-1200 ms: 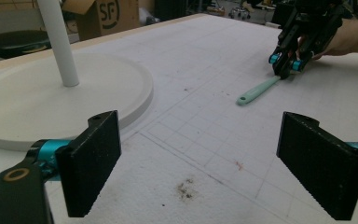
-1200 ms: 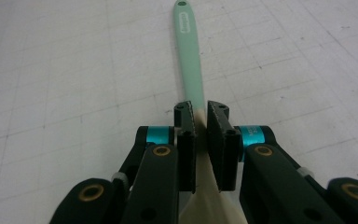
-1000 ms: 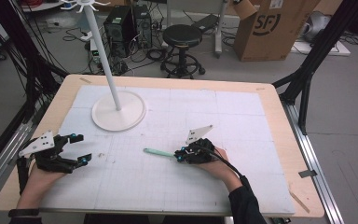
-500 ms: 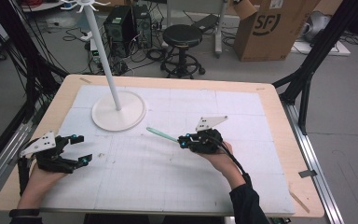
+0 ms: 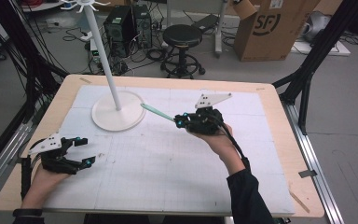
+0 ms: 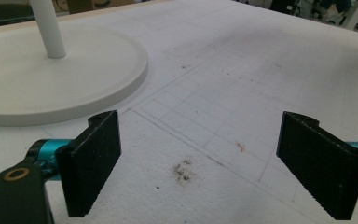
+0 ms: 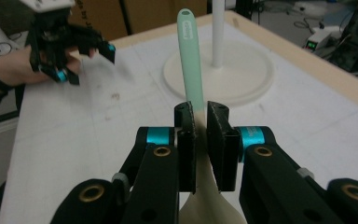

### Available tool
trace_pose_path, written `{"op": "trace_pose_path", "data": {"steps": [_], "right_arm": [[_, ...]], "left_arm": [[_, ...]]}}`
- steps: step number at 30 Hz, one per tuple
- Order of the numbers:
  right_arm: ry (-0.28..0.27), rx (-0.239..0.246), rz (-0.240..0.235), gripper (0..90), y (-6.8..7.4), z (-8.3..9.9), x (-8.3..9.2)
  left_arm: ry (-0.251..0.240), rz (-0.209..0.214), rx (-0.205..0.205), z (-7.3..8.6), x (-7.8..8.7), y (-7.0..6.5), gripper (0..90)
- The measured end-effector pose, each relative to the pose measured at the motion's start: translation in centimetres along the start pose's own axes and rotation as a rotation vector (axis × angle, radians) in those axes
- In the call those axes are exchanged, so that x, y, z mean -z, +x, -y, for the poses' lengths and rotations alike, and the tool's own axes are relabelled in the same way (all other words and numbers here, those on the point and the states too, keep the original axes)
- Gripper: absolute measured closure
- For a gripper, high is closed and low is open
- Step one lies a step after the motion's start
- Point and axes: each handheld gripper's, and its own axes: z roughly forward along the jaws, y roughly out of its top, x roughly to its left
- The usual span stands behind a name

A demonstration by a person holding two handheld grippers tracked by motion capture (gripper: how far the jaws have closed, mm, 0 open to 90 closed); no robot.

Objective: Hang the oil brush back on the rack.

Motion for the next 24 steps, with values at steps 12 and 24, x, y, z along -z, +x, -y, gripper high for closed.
{"op": "trace_pose_path", "data": {"steps": [12, 24], "right_arm": [[-0.018, 0.050, 0.007, 83.1, 0.3, -7.7, 1.4], [-0.036, 0.084, 0.040, 83.1, 0.5, -13.7, 2.3]], "left_arm": [[-0.004, 0.007, -0.002, 0.0, 0.0, 0.0, 14.4], [-0.003, 0.014, -0.003, 0.0, 0.0, 0.0, 14.3]]}}
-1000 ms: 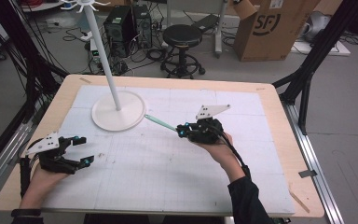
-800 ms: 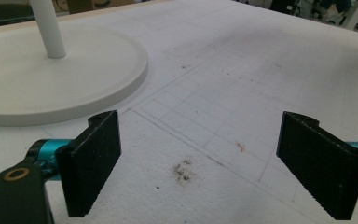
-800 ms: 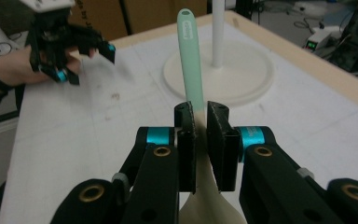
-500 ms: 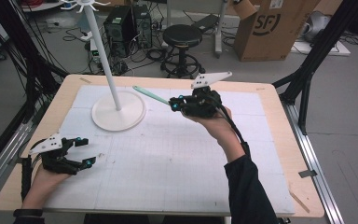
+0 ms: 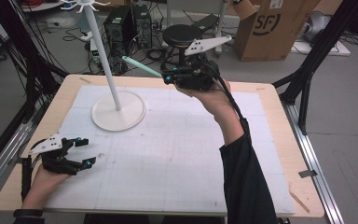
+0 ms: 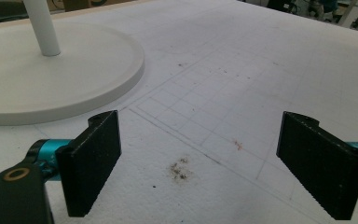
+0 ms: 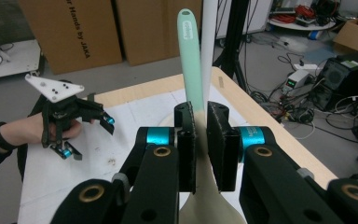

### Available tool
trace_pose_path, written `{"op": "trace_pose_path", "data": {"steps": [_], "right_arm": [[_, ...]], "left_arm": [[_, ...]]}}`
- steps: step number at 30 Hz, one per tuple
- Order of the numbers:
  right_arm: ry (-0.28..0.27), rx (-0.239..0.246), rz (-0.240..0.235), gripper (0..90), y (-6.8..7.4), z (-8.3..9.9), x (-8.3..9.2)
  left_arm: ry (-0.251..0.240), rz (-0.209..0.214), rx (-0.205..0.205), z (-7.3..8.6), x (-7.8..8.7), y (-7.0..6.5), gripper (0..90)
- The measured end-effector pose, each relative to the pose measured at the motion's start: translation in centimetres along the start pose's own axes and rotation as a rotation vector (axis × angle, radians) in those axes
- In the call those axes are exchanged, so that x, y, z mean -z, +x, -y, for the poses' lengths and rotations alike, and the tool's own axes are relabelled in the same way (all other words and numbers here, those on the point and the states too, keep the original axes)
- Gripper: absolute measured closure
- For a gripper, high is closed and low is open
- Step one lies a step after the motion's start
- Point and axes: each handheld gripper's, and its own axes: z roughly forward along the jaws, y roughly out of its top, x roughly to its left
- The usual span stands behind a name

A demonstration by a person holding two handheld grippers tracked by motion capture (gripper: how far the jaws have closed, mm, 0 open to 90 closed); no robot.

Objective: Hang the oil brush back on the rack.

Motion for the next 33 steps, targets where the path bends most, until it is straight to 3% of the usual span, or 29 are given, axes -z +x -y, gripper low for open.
{"op": "trace_pose_path", "data": {"steps": [8, 18, 33], "right_arm": [[0.002, 0.004, 0.021, 83.1, 0.1, -3.0, -0.1], [-0.040, 0.016, 0.043, 83.1, 0.5, -6.7, -0.2], [-0.076, 0.023, 0.074, 83.1, 0.9, -9.5, -1.2]], "left_arm": [[-0.002, 0.007, 0.000, 0.0, 0.0, 0.0, 14.3], [-0.003, 0.010, -0.005, 0.0, 0.0, 0.0, 14.4], [-0.005, 0.020, -0.010, 0.0, 0.0, -0.1, 14.4]]}}
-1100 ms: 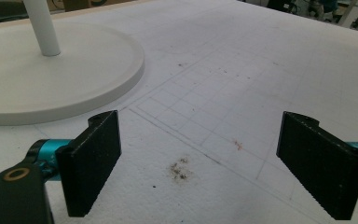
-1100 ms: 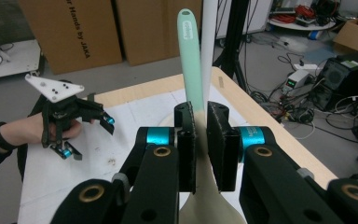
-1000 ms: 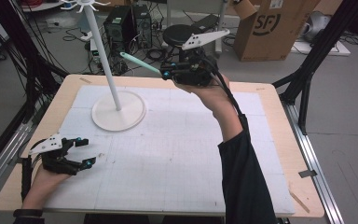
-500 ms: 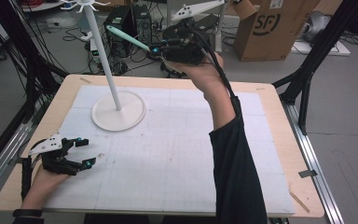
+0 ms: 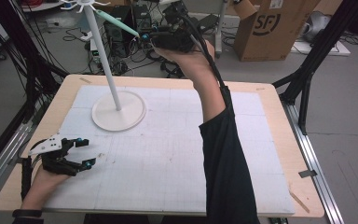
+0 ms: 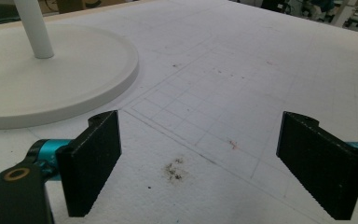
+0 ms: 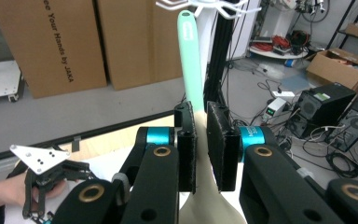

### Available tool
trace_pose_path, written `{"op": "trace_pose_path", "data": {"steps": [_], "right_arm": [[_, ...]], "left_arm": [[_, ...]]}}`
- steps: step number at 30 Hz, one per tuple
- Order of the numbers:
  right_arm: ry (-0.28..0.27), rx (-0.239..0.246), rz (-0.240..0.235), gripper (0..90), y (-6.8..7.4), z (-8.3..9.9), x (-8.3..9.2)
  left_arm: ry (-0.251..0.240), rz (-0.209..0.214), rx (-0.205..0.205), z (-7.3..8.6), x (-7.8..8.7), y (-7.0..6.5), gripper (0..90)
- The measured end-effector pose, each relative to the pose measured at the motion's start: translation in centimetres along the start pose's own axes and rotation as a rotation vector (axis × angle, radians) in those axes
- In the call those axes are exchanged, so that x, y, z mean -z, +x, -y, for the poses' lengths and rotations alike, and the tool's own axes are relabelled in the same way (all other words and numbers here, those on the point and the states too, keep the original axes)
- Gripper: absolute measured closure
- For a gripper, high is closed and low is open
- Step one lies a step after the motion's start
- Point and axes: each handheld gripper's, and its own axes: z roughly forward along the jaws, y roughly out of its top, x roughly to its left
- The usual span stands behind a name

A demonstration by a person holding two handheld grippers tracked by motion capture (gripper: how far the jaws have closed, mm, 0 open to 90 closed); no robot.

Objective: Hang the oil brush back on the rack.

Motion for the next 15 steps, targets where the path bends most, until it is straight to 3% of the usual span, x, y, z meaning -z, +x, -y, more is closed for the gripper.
{"op": "trace_pose_path", "data": {"steps": [15], "right_arm": [[0.003, 0.013, 0.016, 83.0, -0.01, -0.18, -0.74]], "left_arm": [[0.001, 0.002, -0.002, 0.02, 0.03, -0.07, 14.4]]}}
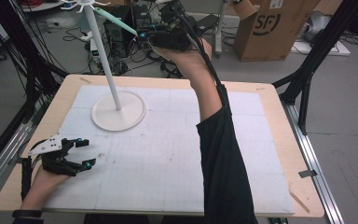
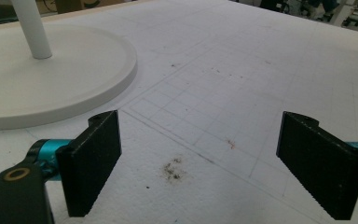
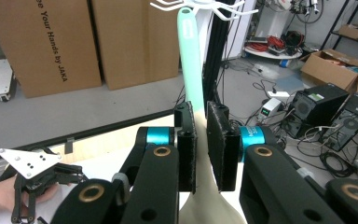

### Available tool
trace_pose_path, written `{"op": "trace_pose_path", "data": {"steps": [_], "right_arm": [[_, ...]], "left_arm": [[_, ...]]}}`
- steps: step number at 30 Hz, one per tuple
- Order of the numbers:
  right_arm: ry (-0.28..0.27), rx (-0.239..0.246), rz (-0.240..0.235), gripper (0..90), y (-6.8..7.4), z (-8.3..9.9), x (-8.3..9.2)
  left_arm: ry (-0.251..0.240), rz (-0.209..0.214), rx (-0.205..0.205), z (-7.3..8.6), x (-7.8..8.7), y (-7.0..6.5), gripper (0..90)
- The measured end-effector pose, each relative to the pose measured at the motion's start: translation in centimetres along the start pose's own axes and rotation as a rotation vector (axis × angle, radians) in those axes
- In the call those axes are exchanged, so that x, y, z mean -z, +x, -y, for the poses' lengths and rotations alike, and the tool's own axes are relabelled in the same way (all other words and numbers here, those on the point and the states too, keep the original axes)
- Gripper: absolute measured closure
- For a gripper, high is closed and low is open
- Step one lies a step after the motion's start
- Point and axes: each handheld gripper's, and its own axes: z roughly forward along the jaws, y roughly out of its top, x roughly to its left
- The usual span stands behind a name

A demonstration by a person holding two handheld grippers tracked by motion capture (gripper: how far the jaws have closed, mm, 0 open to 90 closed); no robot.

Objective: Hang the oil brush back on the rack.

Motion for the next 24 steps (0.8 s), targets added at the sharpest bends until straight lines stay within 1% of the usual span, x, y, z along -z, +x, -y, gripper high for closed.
{"op": "trace_pose_path", "data": {"steps": [4, 5, 6, 11, 13, 15, 24], "right_arm": [[0.007, -0.007, 0.005, 83.0, 0.0, 0.0, -0.1], [0.004, 0.000, 0.008, 83.0, 0.0, 0.0, -0.2], [0.005, -0.005, 0.007, 83.0, 0.0, 0.0, -0.2], [0.008, 0.002, 0.013, 83.0, 0.0, 0.1, -0.5], [0.012, -0.009, 0.015, 83.0, 0.1, 0.1, -0.6], [0.010, -0.002, 0.014, 83.0, 0.0, 0.1, -0.8], [0.032, -0.014, 0.027, 82.9, -0.1, 0.5, -1.5]], "left_arm": [[0.000, 0.002, -0.003, 0.0, 0.0, 0.0, 14.5], [0.000, 0.002, -0.003, 0.0, 0.0, 0.0, 14.5], [0.000, 0.003, -0.004, 0.0, 0.0, 0.0, 14.4], [-0.001, 0.003, -0.003, 0.0, 0.0, 0.0, 14.5], [-0.001, 0.003, -0.004, 0.0, 0.0, 0.0, 14.5], [-0.002, 0.004, -0.002, 0.0, 0.0, 0.0, 14.4], [-0.002, 0.005, -0.004, 0.0, 0.0, -0.1, 14.5]]}}
